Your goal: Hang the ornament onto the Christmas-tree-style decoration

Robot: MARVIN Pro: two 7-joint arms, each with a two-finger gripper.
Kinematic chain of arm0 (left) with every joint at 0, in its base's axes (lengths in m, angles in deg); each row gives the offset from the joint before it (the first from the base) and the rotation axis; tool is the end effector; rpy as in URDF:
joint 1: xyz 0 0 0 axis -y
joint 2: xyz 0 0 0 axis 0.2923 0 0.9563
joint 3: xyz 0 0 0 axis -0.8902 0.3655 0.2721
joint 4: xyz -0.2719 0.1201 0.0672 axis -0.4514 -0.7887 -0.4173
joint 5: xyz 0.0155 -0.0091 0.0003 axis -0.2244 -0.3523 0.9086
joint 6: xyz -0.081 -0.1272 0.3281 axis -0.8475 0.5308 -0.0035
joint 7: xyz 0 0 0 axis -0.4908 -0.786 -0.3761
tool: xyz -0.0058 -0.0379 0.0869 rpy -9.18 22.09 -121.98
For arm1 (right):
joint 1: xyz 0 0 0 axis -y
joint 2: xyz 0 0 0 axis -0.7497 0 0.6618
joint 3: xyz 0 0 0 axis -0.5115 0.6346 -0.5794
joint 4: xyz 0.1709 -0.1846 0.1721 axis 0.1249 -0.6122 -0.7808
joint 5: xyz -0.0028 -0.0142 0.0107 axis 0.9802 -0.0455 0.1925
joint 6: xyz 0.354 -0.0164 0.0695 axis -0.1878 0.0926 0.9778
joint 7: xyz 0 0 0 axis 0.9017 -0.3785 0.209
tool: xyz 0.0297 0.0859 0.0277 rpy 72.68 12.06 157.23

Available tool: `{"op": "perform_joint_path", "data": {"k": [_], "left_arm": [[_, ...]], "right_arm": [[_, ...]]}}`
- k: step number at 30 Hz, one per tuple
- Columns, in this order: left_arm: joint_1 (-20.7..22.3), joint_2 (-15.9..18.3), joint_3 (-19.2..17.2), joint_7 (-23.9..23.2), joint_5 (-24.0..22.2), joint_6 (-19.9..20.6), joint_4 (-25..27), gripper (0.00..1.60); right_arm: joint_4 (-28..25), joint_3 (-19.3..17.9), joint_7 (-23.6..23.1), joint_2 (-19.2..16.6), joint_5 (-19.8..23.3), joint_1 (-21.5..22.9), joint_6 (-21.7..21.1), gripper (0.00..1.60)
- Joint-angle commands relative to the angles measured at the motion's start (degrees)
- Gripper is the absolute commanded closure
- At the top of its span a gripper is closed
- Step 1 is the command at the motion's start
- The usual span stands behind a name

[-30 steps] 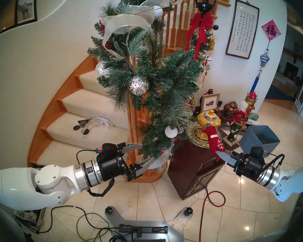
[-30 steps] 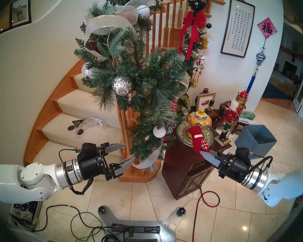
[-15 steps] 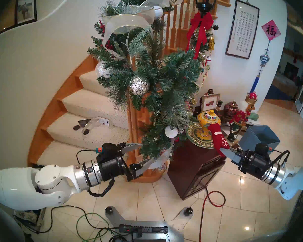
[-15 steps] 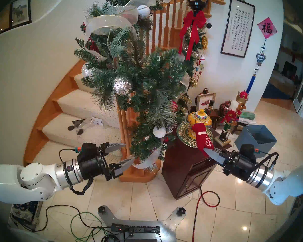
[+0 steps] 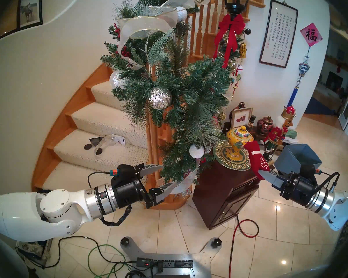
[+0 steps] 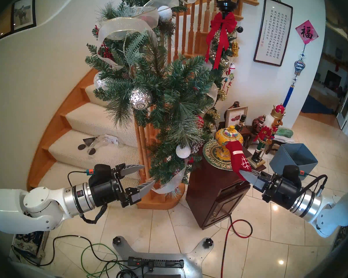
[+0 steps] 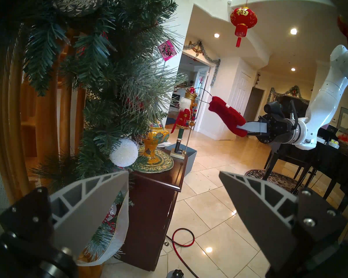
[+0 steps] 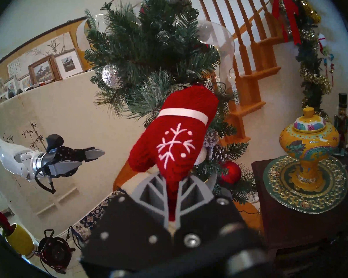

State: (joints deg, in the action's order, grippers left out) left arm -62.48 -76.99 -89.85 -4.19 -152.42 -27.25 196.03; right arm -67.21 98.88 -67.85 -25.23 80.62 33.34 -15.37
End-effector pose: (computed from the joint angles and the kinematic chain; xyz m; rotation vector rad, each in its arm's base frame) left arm 0.2710 -0.0088 -0.2609 1.7070 -0.7330 1.4000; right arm 0.2053 -0.2061 -0.2402 -1.8908 -0.3900 -1.4869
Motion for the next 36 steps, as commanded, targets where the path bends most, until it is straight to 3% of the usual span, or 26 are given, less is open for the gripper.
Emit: {"op": "perform_joint_path", "data": {"k": [1,10,14,19,20,36], "left_arm": [[0.2,0.1,-0.2,0.0,0.0,-0.1,0.0,0.0],[0.2,0.1,-0.2,0.0,0.0,-0.1,0.0,0.0],[0.2,0.1,-0.2,0.0,0.0,-0.1,0.0,0.0],[0.2,0.1,-0.2,0.0,0.0,-0.1,0.0,0.0],[0.2,0.1,-0.2,0.0,0.0,-0.1,0.0,0.0],[0.3,0.0,-0.2,-0.2,0.2,-0.1,0.0,0.0]], "right_arm": [[-1.1,2.9,-5.7,0.9,-1.2,6.2,0.1,1.6],[-2.1,6.2,-7.4,1.5,-3.3,8.7,0.1,1.6],[-2.8,7.4,-5.5,1.6,-4.9,10.0,0.1,1.6],[-2.8,9.1,-7.0,1.3,-5.8,11.6,0.1,1.6],[-3.2,9.2,-5.0,1.3,-6.6,11.7,0.1,1.6],[-2.8,13.2,-6.0,0.1,-9.3,16.6,0.1,1.6]]}}
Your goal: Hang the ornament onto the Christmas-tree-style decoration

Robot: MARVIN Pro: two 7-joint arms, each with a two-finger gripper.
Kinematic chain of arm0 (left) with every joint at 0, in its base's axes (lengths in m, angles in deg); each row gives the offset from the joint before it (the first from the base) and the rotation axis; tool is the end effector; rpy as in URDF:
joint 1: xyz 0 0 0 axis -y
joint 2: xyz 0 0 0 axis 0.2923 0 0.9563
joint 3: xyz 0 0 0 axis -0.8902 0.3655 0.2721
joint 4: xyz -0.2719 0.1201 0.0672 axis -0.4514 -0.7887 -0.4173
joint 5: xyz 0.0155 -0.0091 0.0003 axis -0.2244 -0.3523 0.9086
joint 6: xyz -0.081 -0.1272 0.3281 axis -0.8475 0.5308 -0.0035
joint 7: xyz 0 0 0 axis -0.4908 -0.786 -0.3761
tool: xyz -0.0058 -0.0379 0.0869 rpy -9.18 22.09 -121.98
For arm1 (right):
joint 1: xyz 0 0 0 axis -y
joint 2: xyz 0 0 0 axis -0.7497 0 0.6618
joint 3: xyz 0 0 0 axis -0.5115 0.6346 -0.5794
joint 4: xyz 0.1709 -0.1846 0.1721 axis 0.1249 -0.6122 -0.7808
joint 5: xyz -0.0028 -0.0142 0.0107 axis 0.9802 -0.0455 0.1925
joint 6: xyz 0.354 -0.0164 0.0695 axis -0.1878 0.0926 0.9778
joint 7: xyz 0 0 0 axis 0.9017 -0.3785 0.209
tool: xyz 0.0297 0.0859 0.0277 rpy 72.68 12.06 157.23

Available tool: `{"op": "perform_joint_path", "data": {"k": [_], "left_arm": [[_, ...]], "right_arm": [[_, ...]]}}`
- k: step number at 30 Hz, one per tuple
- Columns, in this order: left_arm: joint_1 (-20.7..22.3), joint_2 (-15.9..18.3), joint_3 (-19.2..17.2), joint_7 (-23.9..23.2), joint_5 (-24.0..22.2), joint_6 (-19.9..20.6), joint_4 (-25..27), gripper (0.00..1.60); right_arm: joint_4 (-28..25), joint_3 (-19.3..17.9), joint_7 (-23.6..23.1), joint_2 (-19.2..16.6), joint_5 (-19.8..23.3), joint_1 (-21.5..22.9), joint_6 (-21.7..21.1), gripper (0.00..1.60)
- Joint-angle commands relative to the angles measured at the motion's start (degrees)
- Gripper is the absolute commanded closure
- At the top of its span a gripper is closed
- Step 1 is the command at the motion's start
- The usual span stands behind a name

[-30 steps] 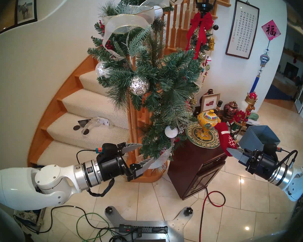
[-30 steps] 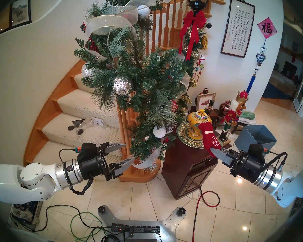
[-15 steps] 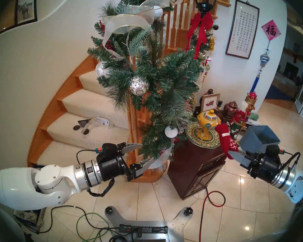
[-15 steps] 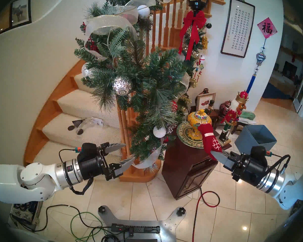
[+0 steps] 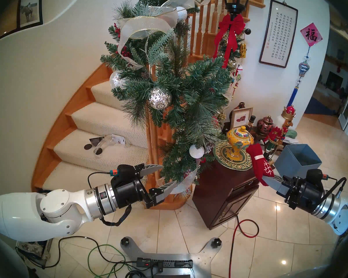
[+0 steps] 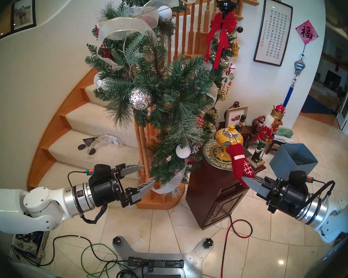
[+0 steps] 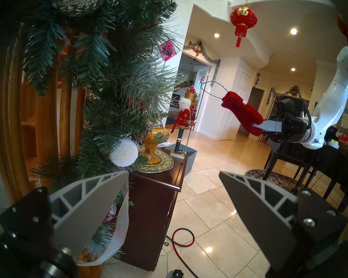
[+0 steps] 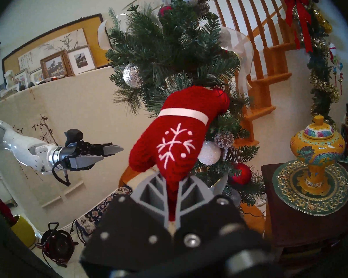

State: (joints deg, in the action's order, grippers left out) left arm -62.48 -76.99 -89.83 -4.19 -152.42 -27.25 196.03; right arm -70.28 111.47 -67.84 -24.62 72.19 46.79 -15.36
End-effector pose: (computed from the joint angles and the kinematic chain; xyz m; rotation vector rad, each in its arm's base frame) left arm 0.2710 -0.0088 -0.2610 1.7072 -0.7328 1.3996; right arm 0.1812 -0.1978 -0.2304 -1.8416 -0.4702 -1.4870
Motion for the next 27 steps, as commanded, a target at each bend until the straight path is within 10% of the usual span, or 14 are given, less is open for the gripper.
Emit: {"op": "perform_joint_path", "data": {"k": [1,27], "left_arm": [[0.4,0.0,-0.3,-0.5,0.3,0.0,0.1,0.0],[9.1,-12.1,-7.2,-5.3,-11.8,16.2,0.0,0.0]], "right_arm": [[0.3,1.0,-6.1,-0.5,-1.0,3.5,0.1,1.6],[0.7,1.1,-5.7,-2.6,-2.8,6.5,0.1,1.6]]}}
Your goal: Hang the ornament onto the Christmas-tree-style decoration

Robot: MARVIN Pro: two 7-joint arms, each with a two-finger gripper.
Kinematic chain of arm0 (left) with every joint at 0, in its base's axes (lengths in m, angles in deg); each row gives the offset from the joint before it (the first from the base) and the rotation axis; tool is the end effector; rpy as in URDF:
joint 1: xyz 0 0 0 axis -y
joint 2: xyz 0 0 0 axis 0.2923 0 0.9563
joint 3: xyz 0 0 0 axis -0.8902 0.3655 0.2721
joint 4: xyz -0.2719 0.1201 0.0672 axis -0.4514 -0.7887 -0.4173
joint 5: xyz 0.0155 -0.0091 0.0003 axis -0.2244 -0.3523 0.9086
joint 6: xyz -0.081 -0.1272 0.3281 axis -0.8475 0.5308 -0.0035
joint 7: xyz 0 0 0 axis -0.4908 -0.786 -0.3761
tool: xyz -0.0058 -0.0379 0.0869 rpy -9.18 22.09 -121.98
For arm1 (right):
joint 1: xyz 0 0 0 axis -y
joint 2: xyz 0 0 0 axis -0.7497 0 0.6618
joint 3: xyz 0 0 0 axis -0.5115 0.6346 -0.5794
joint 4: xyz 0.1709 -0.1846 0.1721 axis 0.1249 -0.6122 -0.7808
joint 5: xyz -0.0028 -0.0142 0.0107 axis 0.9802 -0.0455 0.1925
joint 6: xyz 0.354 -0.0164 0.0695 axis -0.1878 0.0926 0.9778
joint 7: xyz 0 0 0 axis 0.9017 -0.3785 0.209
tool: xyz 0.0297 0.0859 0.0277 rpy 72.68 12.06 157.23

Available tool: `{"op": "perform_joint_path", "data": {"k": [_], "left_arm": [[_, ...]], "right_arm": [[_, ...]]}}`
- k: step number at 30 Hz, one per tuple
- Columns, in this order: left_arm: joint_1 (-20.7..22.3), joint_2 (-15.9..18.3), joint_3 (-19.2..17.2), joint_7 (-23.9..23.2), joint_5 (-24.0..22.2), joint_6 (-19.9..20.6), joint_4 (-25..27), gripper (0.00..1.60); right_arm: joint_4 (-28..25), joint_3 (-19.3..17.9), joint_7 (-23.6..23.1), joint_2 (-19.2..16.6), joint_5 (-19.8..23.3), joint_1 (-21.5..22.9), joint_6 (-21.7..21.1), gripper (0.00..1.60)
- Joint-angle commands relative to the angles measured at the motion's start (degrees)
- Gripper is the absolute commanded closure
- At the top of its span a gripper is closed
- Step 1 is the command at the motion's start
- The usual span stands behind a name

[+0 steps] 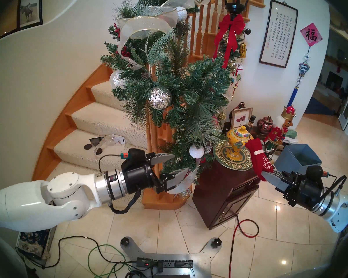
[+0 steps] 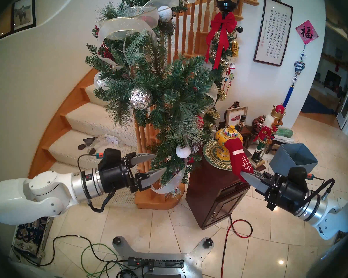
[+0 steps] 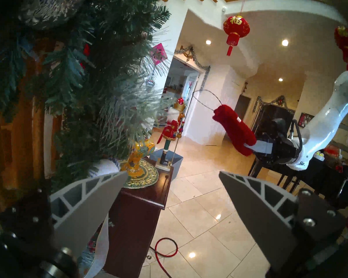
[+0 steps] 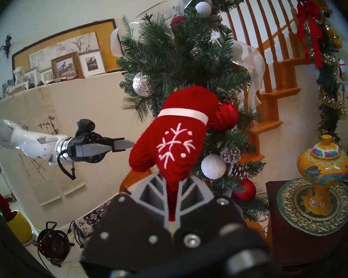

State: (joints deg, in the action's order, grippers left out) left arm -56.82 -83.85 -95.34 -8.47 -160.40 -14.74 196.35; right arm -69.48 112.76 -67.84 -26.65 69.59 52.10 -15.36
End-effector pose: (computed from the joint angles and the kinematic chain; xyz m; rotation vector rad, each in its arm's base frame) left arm 0.3091 -0.0446 -0.2154 1.6331 -0.7005 1.3112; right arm 0.1949 -0.1931 -0.2256 -1.7671 -0.5292 -1.5413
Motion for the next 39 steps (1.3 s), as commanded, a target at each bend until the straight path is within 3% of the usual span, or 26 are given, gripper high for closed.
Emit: {"op": "perform_joint_path", "data": {"k": [1,14,16,17,20,35,36,37,39], "left_arm": [[3.6,-6.0,-1.7,-1.2,-4.6,4.6,-0.4,0.0],[6.4,-13.1,-1.4,-1.3,-9.1,13.9,-1.3,0.0],[6.9,-14.5,-1.1,-0.9,-9.0,15.4,-1.5,0.0],[7.0,-15.1,-1.0,-0.7,-8.9,15.9,-1.6,0.0],[7.5,-16.3,-0.8,-0.2,-9.0,16.9,-1.7,0.0],[10.2,-21.9,-0.3,4.2,-8.0,21.7,-0.3,0.0],[10.5,-22.3,-0.4,4.6,-8.0,22.0,-0.1,0.0],[10.7,-22.6,-0.5,4.8,-8.0,22.3,0.2,0.0],[11.1,-23.5,-0.5,5.6,-7.9,23.0,0.3,0.0]], "right_arm": [[0.0,-0.1,-5.9,-0.7,-0.2,1.2,0.1,1.6],[0.2,-0.1,-5.9,-1.4,-1.0,1.9,0.1,1.6],[0.7,-0.1,-9.0,-1.6,0.1,2.1,0.1,1.6],[0.3,-0.1,-6.5,-1.6,-0.8,2.0,0.1,1.6],[0.1,-0.1,-5.9,-1.7,-1.2,2.0,0.1,1.6],[0.3,-0.1,-5.8,-2.1,-1.8,1.5,0.1,1.6],[0.8,-0.1,-9.0,-2.2,-0.6,1.5,0.1,1.6],[0.4,-0.1,-6.1,-2.1,-1.8,1.5,0.1,1.6],[0.5,-0.1,-6.4,-2.3,-1.7,1.5,0.1,1.6]]}}
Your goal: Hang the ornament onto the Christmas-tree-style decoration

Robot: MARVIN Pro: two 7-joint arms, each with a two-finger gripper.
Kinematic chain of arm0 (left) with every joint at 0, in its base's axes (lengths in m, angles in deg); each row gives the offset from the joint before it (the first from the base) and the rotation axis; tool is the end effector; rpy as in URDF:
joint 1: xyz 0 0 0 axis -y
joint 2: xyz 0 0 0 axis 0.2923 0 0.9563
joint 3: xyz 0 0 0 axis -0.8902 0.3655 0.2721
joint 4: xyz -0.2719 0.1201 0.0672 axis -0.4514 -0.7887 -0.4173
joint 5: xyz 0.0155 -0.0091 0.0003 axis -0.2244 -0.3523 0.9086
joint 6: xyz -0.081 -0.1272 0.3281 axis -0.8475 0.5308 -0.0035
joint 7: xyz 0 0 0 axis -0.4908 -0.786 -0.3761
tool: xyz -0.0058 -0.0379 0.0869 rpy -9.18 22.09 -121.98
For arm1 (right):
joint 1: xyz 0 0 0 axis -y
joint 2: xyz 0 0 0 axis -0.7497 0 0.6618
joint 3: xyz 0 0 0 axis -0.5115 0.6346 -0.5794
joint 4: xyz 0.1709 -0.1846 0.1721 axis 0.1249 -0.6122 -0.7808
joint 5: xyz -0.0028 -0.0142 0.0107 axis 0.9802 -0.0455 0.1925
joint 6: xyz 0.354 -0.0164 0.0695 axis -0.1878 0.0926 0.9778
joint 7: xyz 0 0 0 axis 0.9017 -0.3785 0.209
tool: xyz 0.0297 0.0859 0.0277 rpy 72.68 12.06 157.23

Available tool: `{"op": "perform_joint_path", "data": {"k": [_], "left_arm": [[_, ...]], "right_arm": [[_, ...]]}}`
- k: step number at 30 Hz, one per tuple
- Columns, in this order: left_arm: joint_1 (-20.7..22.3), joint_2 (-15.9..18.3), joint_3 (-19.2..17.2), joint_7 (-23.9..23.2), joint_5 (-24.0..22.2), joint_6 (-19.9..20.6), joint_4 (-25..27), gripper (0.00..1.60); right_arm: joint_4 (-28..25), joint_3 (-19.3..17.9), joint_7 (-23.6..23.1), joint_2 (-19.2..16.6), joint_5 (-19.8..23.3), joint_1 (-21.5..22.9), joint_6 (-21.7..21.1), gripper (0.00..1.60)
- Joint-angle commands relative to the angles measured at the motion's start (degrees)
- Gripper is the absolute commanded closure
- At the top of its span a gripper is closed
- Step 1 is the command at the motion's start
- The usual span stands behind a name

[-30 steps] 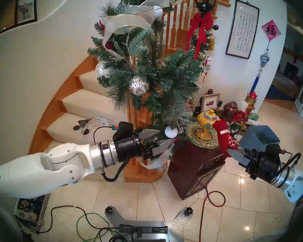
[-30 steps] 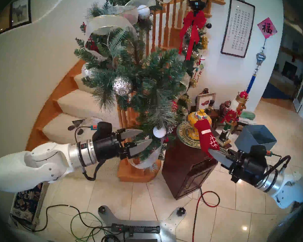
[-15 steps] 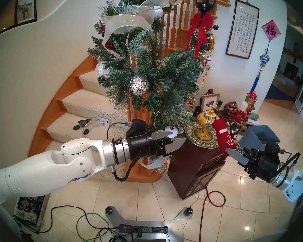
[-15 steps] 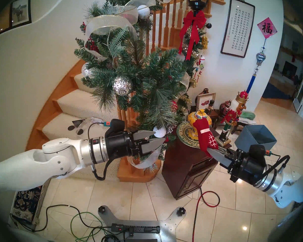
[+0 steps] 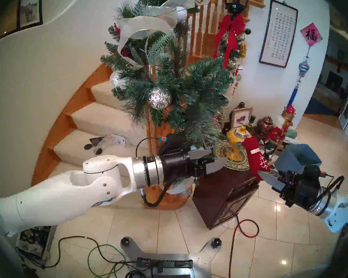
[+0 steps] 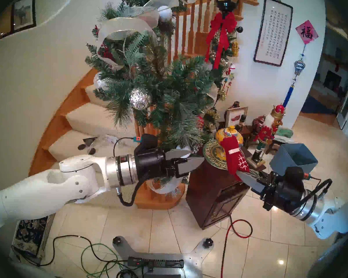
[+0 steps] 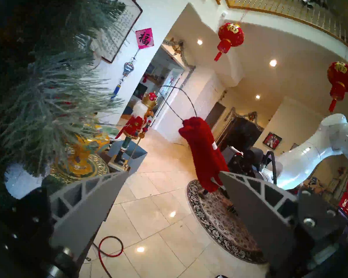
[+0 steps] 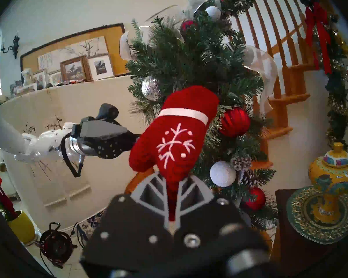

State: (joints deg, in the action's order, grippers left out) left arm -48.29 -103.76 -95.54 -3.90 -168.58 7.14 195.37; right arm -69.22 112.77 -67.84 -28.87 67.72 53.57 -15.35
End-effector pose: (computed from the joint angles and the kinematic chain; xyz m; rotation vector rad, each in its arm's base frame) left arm 0.3265 -0.1443 -0.1724 1.5726 -0.6176 1.0336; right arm 0.2004 -0.1829 -0.2287 -1.7127 -0.5545 -1.5461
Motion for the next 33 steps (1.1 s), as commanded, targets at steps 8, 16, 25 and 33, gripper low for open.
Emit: {"op": "perform_joint_path", "data": {"k": [8,16,25,33], "left_arm": [[3.6,-6.7,0.6,3.2,1.3,3.3,1.8,0.0],[3.8,-9.1,1.5,5.7,1.4,4.7,1.5,0.0],[4.0,-12.1,2.7,9.2,1.3,5.9,1.6,0.0],[4.1,-13.9,2.5,12.1,0.2,6.0,1.8,0.0]], "right_arm": [[0.5,-0.2,-6.7,-0.3,0.4,0.0,0.1,1.6],[0.6,-0.2,-6.2,0.0,0.2,-0.3,0.1,1.6],[0.2,-0.2,-6.0,0.0,-0.3,-0.6,0.1,1.6],[-0.2,-0.2,-6.0,-0.2,-0.9,-1.1,0.1,1.6]]}}
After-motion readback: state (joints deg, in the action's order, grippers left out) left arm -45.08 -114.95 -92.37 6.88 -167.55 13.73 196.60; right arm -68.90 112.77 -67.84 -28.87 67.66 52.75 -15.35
